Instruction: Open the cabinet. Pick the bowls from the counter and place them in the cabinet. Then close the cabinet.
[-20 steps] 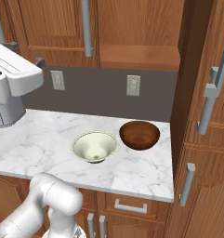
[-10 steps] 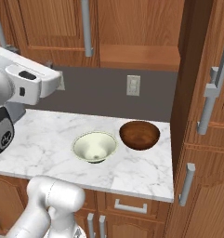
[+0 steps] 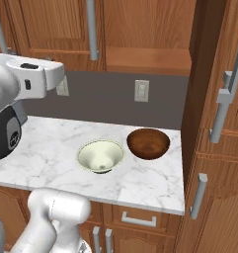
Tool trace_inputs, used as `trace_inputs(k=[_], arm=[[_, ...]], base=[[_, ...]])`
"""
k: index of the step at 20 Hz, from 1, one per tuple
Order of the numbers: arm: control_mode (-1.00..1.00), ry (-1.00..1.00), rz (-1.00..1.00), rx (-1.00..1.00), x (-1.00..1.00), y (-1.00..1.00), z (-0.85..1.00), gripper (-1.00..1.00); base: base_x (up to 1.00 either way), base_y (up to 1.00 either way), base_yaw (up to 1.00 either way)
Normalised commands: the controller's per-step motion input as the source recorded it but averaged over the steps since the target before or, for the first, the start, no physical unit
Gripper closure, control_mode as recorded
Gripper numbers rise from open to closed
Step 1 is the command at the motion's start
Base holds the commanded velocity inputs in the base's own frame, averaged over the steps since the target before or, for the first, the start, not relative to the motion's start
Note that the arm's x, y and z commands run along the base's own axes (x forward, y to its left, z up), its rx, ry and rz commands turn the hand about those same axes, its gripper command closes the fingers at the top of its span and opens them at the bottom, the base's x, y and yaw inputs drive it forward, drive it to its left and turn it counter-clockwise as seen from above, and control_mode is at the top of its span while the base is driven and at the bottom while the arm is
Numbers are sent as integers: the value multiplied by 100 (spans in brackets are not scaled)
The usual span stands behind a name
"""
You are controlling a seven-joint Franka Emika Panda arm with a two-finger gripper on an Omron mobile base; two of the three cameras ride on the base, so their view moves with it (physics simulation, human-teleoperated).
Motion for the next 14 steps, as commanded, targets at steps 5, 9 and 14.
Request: trace_inputs(k=[5,9,14], arm=[[-100,-5,0,-18,8,0,0,-100],[-100,13,0,0,5,-15,0,-100],[-100,11,0,0,17,0,-7,-100]], base=[[0,0,0],[0,0,0],[0,0,0]])
